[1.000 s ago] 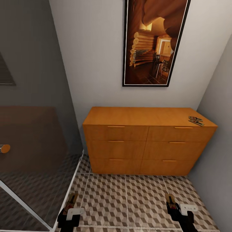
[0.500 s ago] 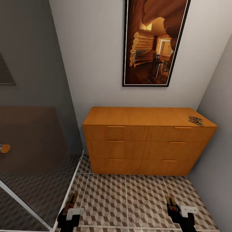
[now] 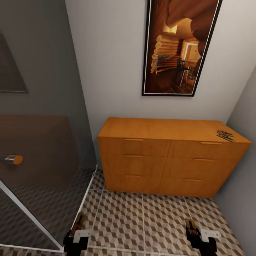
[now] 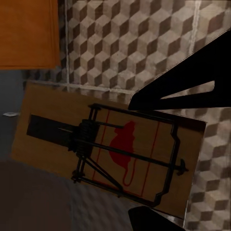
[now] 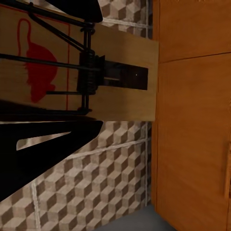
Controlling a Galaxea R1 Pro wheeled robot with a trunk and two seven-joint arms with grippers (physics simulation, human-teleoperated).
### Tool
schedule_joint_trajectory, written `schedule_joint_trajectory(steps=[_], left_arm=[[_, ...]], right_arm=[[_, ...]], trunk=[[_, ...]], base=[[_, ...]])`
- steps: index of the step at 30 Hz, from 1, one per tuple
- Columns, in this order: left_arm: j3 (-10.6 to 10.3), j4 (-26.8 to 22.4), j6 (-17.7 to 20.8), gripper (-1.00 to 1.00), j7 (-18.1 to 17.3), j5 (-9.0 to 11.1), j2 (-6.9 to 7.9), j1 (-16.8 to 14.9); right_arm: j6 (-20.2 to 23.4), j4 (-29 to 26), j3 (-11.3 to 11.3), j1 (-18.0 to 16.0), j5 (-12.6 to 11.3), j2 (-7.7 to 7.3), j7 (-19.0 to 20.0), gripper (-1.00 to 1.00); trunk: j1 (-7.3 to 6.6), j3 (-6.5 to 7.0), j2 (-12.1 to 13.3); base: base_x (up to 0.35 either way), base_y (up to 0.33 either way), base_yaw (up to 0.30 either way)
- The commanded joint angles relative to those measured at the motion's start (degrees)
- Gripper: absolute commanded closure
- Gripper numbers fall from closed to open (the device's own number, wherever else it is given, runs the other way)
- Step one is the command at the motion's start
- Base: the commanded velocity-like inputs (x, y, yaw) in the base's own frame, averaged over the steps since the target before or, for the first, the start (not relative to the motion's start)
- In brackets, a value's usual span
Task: Take the four mousetraps from the cabinet in the bathroom and place them on the bathroom floor. Make sure all four end up on the same floor surface, and ensure that at least two of them are either under or directly next to the same bathroom sink.
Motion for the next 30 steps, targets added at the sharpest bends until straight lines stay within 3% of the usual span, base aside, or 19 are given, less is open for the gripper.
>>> schedule_joint_trajectory(steps=[1, 19, 30], left_arm=[[-0.48, 0.24, -0.25, 1.0, 0.23, 0.26, -0.06, -0.09], [-0.48, 0.24, -0.2, 1.0, 0.32, 0.29, -0.14, -0.09], [-0.48, 0.24, -0.16, 1.0, 0.23, 0.29, -0.23, -0.09]], right_arm=[[-0.19, 0.05, -0.18, -0.03, 0.29, 0.04, -0.29, 1.0], [-0.17, 0.44, -0.24, -0.03, 0.29, 0.01, -0.91, 1.0], [-0.15, 0.46, -0.26, -0.03, 0.29, -0.01, -0.91, 1.0]], trunk=[[0.0, -0.05, -0.03], [0.0, -0.05, -0.03], [0.0, -0.05, -0.03]], base=[[0.0, 0.0, 0.219], [-0.003, 0.0, 0.181], [-0.217, 0.109, 0.157]])
